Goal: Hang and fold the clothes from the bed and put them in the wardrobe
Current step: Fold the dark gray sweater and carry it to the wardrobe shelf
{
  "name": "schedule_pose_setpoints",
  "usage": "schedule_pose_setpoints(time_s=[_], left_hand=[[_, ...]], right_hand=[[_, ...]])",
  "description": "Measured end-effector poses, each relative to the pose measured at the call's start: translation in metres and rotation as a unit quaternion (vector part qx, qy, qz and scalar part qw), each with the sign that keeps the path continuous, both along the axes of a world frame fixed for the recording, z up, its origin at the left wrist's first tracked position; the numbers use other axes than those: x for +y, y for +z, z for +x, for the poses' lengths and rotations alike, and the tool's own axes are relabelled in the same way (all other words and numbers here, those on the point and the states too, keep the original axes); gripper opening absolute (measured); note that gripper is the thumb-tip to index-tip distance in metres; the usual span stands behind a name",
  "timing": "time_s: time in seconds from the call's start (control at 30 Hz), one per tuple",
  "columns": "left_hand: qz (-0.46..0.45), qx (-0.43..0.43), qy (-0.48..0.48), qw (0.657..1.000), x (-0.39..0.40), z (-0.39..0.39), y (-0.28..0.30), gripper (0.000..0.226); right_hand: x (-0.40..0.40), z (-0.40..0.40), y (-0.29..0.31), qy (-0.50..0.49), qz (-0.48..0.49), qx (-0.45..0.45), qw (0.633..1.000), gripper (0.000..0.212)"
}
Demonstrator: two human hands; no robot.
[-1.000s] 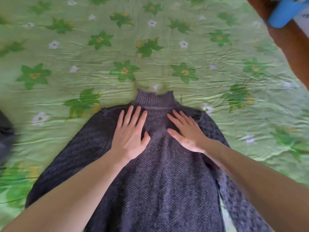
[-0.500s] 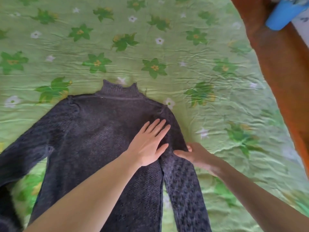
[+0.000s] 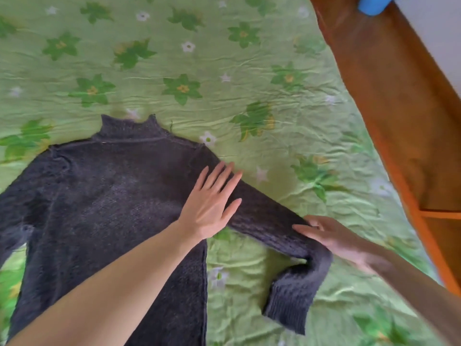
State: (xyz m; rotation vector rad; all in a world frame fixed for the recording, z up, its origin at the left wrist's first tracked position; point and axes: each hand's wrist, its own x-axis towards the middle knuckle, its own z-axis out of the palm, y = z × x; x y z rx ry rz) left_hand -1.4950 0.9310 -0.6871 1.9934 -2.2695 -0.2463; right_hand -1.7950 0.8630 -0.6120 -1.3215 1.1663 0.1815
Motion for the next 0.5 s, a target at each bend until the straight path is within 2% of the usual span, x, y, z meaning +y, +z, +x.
schedule_pose_setpoints(time_s=[0.07,0.13,0.23,0.33,0.4,0.5], left_hand=[[-0.016,0.018,-0.062,0.998,-0.011,-0.019,0.005,0.058],[0.007,0.017,-0.125,0.992,-0.023,-0.037,0.007,0.058],[0.085,-0.054,-0.191,0.976,-0.039,-0.055,0.016,0.047],[0.087,-0.062,-0.148,0.983,-0.056,-0.059,0.027,0.034],[0.058,-0.037,-0.089,0.994,-0.066,-0.055,0.03,0.033],[0.011,-0.024,-0.062,0.998,-0.071,-0.053,0.028,0.025]], right_hand=[[-0.004,-0.013,-0.002,0.016,-0.016,-0.001,1.0,0.053],[-0.004,-0.023,-0.001,0.059,-0.016,0.003,0.998,0.047],[-0.007,-0.036,-0.003,0.109,-0.026,0.035,0.993,0.043],[-0.008,-0.054,0.001,0.046,-0.034,0.016,0.998,0.022],[-0.013,-0.07,0.001,0.0,-0.028,0.001,1.0,0.035],[-0.023,-0.094,0.009,0.063,-0.046,0.031,0.996,0.059]])
